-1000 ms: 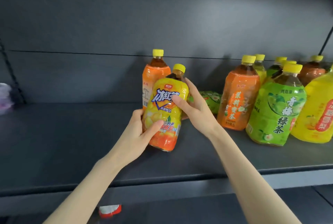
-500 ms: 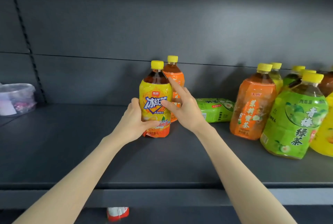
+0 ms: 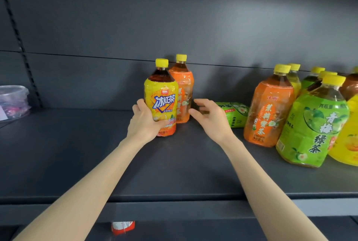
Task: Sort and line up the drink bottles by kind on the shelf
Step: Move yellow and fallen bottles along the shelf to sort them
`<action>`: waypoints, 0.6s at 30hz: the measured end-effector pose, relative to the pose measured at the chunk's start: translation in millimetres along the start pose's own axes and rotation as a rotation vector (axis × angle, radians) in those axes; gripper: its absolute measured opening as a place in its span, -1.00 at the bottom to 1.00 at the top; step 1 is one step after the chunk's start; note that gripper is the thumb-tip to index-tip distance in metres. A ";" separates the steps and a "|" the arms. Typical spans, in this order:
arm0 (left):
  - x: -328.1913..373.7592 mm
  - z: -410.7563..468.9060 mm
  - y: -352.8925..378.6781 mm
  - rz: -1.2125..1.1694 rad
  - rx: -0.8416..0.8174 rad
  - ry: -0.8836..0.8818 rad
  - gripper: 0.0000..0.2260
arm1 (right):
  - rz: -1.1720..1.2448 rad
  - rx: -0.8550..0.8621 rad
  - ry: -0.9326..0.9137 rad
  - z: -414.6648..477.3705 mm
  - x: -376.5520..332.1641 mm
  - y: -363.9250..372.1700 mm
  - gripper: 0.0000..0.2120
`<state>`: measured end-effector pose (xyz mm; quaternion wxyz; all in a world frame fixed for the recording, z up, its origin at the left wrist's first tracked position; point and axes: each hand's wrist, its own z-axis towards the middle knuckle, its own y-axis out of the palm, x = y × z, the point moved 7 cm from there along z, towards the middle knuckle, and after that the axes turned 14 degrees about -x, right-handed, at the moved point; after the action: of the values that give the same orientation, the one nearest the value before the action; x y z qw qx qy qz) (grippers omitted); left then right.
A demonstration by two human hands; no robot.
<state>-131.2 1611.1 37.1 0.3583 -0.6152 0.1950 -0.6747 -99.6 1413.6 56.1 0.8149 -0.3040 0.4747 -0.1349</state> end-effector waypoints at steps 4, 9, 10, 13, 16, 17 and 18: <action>-6.4 5.4 5.1 -0.115 0.031 -0.002 -0.26 | -0.271 0.072 0.106 2.8 24.9 -23.9 -0.56; -7.8 3.1 13.1 -0.136 0.072 0.011 -0.21 | -0.467 -0.089 0.279 16.7 55.4 -22.0 -0.44; -7.6 3.3 14.1 -0.137 0.076 0.010 -0.20 | -0.483 -0.111 0.290 17.6 59.6 -19.4 -0.44; -8.9 5.2 15.4 -0.155 0.082 0.011 -0.17 | -0.514 -0.110 0.265 18.8 61.4 -16.9 -0.48; -7.8 3.5 11.9 -0.175 0.141 0.030 -0.23 | -0.480 -0.100 0.201 16.5 58.0 -18.3 -0.51; -5.9 0.8 8.2 -0.159 0.191 0.045 -0.28 | -0.443 -0.102 0.172 15.6 56.9 -18.5 -0.51; -3.3 -3.1 3.9 -0.142 0.249 0.063 -0.35 | -0.395 -0.105 0.145 13.6 55.0 -18.8 -0.51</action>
<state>-133.3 1610.4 31.6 0.3768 -0.5567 0.0771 -0.7363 -58.4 1376.0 34.8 0.7193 -0.4225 0.4698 -0.2887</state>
